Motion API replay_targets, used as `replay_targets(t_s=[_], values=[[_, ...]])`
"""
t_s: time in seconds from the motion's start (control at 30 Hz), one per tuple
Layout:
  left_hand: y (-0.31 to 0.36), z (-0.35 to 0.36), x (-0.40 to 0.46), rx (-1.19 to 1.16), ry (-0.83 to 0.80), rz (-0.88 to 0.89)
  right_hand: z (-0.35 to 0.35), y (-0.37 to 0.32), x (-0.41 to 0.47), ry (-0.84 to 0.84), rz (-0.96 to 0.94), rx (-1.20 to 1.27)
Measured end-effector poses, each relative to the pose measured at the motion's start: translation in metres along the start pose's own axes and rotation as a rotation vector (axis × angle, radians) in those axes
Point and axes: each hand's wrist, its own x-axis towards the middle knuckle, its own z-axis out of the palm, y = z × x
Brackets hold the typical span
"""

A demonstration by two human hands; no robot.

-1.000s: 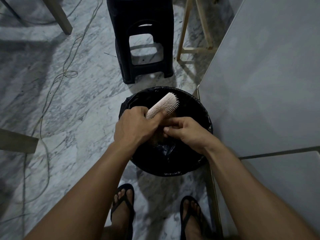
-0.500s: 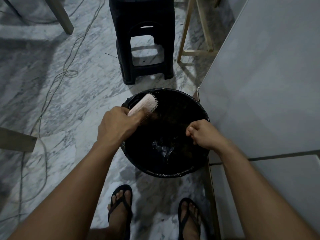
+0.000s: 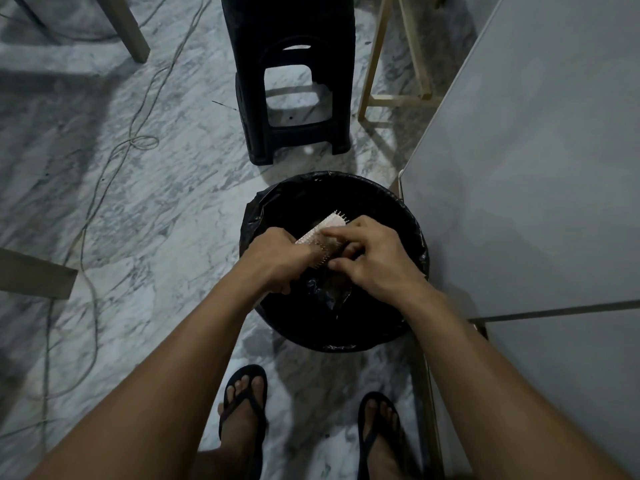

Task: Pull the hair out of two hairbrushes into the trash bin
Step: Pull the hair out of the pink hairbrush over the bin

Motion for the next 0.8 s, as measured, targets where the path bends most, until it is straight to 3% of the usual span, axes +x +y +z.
replay_targets(t_s=[0.1, 0.37, 0.6, 0.8], values=[[-0.004, -0.001, 0.001, 0.016, -0.032, 0.028, -0.005, 0.002, 0.002, 0.147, 0.005, -0.027], [-0.007, -0.007, 0.004, 0.028, 0.033, 0.037, -0.021, 0.016, 0.005, 0.298, 0.299, -0.147], [0.008, -0.006, -0.003, -0.116, -0.062, -0.059, -0.01, 0.001, 0.0, -0.014, 0.002, 0.197], [0.009, -0.01, -0.003, -0.163, -0.108, -0.074, 0.001, 0.001, 0.002, 0.225, -0.134, 0.009]])
